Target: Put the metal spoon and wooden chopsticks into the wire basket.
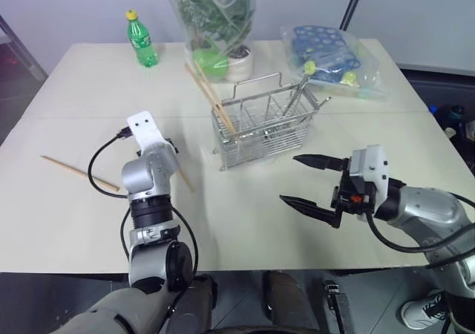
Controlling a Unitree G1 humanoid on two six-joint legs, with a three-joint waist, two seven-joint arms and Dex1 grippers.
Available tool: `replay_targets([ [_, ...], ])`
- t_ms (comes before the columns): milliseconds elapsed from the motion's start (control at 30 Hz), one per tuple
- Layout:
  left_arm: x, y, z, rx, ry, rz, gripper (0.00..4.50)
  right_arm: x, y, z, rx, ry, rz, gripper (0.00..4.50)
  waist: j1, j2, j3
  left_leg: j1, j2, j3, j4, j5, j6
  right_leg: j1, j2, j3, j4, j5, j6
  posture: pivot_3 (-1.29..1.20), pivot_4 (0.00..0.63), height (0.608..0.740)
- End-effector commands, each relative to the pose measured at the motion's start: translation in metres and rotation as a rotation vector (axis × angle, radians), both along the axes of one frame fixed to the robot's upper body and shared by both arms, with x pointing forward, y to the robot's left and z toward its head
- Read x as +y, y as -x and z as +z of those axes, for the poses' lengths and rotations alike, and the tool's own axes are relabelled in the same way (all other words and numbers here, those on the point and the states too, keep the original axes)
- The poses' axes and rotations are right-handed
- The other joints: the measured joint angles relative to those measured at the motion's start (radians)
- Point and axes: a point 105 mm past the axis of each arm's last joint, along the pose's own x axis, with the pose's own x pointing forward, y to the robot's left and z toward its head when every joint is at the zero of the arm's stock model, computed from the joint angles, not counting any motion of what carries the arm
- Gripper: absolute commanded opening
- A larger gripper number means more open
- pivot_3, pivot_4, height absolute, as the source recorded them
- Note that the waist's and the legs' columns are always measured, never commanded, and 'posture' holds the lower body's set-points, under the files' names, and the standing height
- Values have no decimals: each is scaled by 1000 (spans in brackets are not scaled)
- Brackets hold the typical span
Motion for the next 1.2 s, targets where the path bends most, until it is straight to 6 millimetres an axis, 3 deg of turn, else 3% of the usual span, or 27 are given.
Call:
replay_targets([
  [33,-5,5,-15,64,26,-21,633,-1,-1,15,-13,-67,-9,4500,4,0,0,0,0,0,0,0,0,0,0,0,0,0,0,0,150,740],
  [67,-5,4,-14,61,24,-20,166,-1,-2,16,-1,-79,-12,4500,6,0,0,0,0,0,1,0,0,1,0,0,0,0,0,0,150,740],
  [100,-4,4,-13,59,23,-19,67,-1,-2,17,6,-87,-14,4500,11,0,0,0,0,0,1,0,0,1,0,0,0,0,0,0,150,740],
  [300,1,4,-11,49,14,-19,67,-2,-4,19,28,-113,-25,4500,15,0,-1,0,0,0,0,0,0,1,0,0,0,0,0,0,150,740],
  [433,13,-1,9,-27,-28,-66,67,-3,-4,22,41,-135,-28,4500,14,0,-1,0,0,0,0,0,0,0,0,0,0,0,0,0,150,740],
  [500,25,-5,30,-112,-57,-96,67,-4,-2,25,41,-139,-26,4500,11,-1,0,0,0,0,0,0,0,0,0,0,0,0,0,0,150,740],
  [667,57,-16,107,-410,-232,-261,67,-11,0,37,31,-152,-35,4500,0,-3,1,-2,0,0,0,0,0,-3,0,0,1,0,0,0,150,740],
  [767,62,-19,143,-548,-275,-410,67,-15,1,42,19,-144,-51,4500,-1,-3,1,-2,0,0,0,0,0,-3,0,0,1,0,0,0,150,740],
  [967,44,-16,182,-789,-300,-689,67,-18,-3,44,-4,-153,-93,4500,-2,-2,1,-2,0,0,-1,0,0,-2,-1,0,0,0,0,0,150,740],
  [1100,23,0,213,-1054,-109,-831,67,-19,-8,47,-20,-189,-135,4500,-3,-3,1,-2,0,0,0,0,0,-2,-1,0,0,0,0,0,150,740],
  [1200,15,22,248,-1258,86,-952,67,-19,-8,49,-26,-207,-149,4500,-7,-3,2,-3,0,0,0,0,0,-3,-1,0,0,0,0,0,150,740],
])
